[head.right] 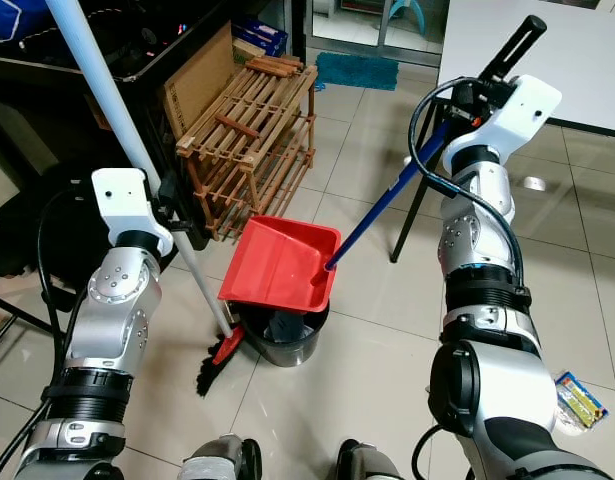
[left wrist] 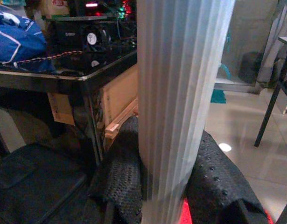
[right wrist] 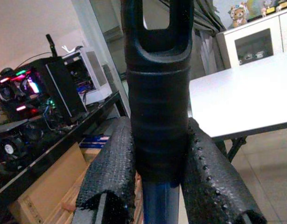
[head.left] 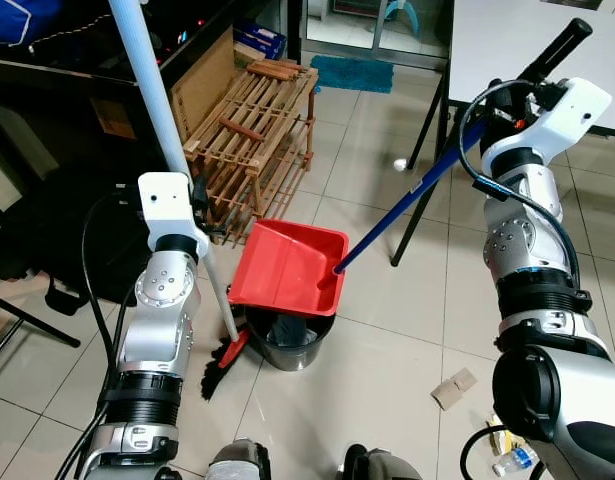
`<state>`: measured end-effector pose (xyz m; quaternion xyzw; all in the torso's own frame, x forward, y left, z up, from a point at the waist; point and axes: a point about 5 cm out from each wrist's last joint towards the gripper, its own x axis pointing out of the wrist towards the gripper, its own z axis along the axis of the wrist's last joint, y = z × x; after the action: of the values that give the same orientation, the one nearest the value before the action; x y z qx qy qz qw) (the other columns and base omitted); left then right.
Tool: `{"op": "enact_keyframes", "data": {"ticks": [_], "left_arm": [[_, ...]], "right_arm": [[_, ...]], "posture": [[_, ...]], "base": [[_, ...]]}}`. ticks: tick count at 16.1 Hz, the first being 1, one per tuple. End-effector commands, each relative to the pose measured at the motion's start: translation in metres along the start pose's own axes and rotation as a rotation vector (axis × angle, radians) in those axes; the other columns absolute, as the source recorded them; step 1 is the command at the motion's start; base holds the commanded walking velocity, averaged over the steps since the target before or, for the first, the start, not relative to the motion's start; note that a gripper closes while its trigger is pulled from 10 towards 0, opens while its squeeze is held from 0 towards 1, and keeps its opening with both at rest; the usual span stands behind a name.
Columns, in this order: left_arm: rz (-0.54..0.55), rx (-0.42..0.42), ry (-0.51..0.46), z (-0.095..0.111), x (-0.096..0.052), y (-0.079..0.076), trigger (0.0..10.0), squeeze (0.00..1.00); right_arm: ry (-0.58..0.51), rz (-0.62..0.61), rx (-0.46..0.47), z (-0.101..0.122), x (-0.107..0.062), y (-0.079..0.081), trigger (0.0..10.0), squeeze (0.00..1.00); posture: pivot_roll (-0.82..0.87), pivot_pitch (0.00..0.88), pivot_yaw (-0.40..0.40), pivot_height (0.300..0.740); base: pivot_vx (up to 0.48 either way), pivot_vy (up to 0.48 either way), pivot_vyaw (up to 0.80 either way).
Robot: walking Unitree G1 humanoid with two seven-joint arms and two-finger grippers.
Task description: Sweep floor
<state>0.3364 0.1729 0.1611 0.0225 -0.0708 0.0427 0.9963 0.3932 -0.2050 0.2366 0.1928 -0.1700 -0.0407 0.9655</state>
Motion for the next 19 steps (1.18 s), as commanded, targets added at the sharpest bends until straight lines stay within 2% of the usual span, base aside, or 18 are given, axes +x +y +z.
{"op": "enact_keyframes", "data": {"ticks": [1,6,17,19], "left_arm": [[-0.021,-0.018,-0.061,0.0116,0.0032,-0.0049,10.0,0.00],[-0.010,-0.017,-0.069,0.0119,0.0019,-0.0013,10.0,0.00],[-0.006,-0.024,-0.080,0.0125,0.0001,-0.0016,10.0,0.00],[-0.002,-0.020,-0.079,0.0126,0.0002,-0.0015,10.0,0.00]], "right_arm": [[-0.044,0.009,0.002,0.0101,0.0006,0.0027,10.0,0.00],[-0.035,0.027,0.009,0.0080,0.0006,0.0081,10.0,0.00],[-0.022,0.024,0.011,0.0033,-0.0036,0.0071,10.0,0.00],[-0.015,0.019,0.008,0.0017,-0.0055,0.0045,10.0,0.00]], "posture": [[0.00,0.063,-0.001,0.740],[0.00,0.044,-0.002,0.740],[0.00,0.032,-0.001,0.740],[0.00,0.034,-0.002,0.740]], "base": [[-0.255,0.000,0.00],[-0.259,0.000,0.00],[-0.251,0.000,0.00],[0.000,0.000,0.00]]}}
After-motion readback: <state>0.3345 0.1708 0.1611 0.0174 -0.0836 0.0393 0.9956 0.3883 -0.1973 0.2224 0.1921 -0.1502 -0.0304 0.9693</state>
